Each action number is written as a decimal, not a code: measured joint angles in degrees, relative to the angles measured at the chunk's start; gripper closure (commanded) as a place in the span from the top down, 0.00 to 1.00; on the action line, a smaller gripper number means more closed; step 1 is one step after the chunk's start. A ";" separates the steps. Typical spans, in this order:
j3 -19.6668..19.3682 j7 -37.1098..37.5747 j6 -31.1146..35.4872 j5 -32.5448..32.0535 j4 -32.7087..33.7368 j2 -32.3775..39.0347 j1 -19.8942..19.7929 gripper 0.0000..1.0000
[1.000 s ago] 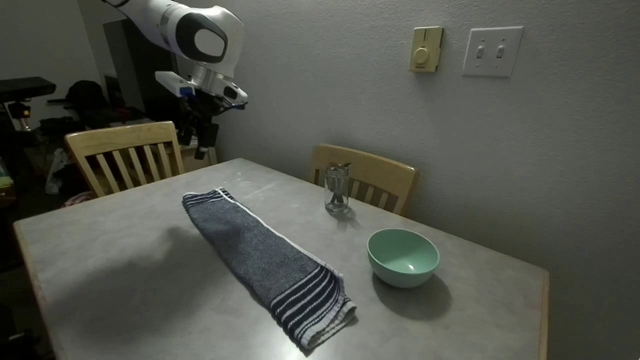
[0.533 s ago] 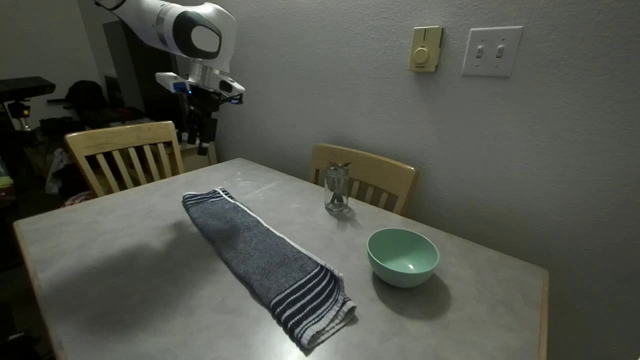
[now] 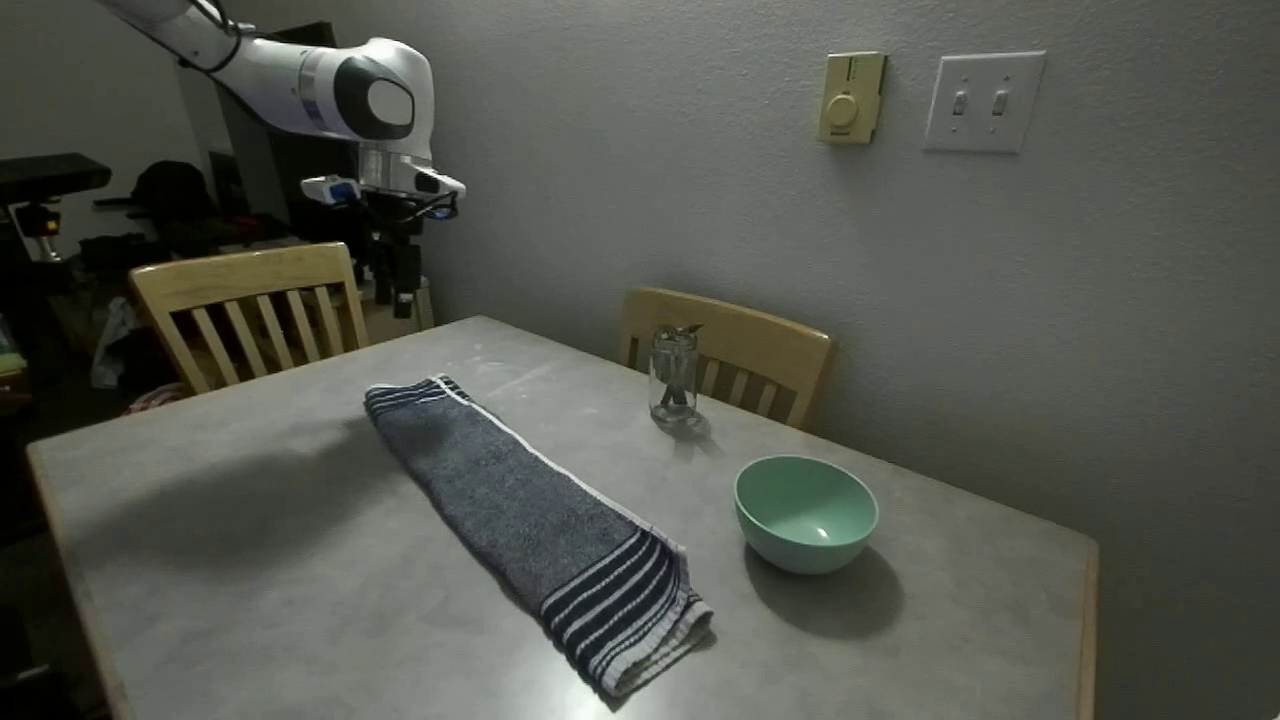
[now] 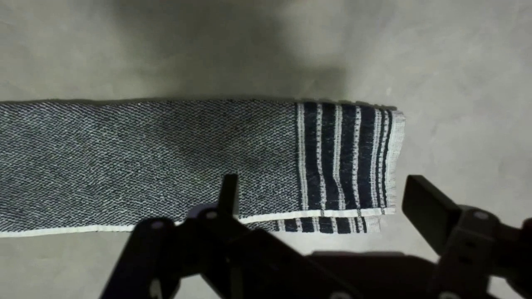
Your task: Fold the towel
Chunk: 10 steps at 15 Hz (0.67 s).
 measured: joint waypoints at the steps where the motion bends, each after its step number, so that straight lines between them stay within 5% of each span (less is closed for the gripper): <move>1: -0.02 -0.02 0.00 0.01 0.04 -0.14 -0.31 1.00; 5: 0.15 -1.92 -1.11 0.43 0.62 1.29 -0.37 1.00; 10: 1.16 -8.20 -7.00 0.50 8.99 9.89 0.25 1.00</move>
